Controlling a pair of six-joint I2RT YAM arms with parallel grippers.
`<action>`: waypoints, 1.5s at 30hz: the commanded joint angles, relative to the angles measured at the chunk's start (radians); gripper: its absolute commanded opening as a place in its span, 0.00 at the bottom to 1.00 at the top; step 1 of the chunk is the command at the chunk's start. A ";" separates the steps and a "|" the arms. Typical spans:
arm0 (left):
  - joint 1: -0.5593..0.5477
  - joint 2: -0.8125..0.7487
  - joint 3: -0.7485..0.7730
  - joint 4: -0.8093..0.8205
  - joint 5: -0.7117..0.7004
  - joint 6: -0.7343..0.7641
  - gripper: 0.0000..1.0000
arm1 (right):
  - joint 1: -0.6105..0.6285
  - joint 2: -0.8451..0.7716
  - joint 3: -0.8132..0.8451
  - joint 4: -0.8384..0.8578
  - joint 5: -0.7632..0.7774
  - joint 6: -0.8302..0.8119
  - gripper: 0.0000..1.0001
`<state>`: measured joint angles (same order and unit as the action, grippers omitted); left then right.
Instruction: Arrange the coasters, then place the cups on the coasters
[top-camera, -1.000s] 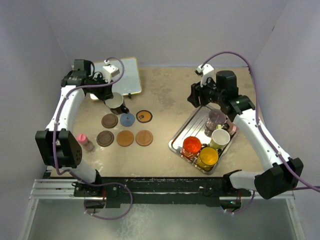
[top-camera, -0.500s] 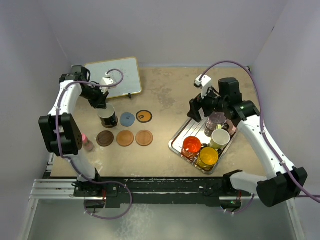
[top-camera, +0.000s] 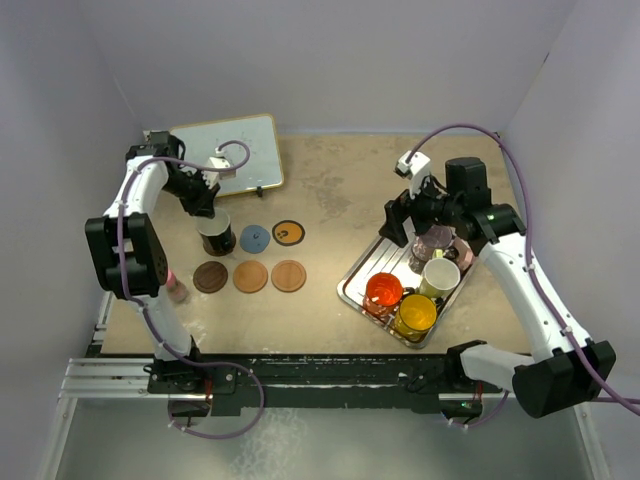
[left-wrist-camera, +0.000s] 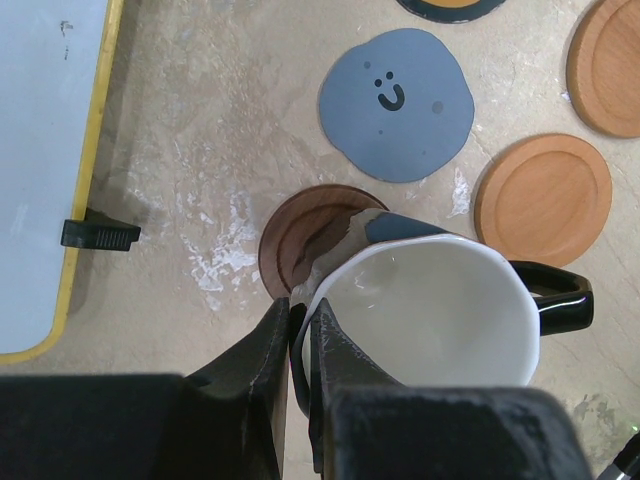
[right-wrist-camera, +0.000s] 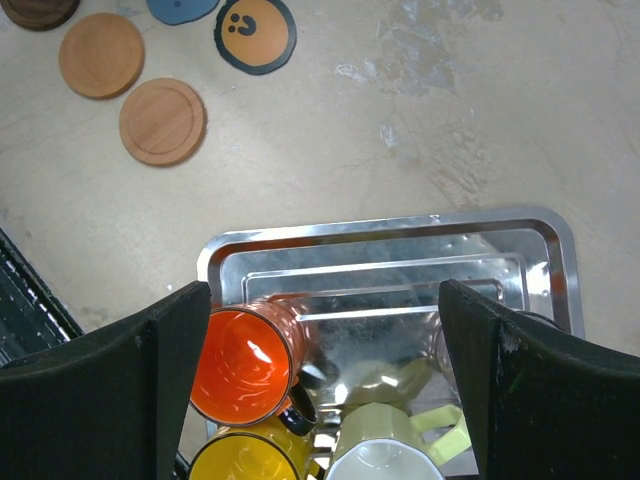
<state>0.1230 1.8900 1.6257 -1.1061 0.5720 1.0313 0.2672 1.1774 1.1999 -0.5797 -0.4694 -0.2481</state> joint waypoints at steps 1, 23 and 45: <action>0.004 -0.001 0.064 -0.027 0.062 0.023 0.03 | -0.009 -0.006 -0.003 0.008 -0.042 -0.016 0.97; 0.023 0.034 0.059 -0.011 0.054 0.027 0.03 | -0.029 -0.007 -0.011 0.008 -0.027 -0.022 0.98; 0.023 -0.121 0.003 0.093 0.019 -0.039 0.54 | -0.036 0.017 -0.008 0.008 0.036 -0.084 0.99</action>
<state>0.1383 1.8927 1.6413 -1.0729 0.5682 1.0130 0.2344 1.1912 1.1885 -0.5816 -0.4629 -0.2909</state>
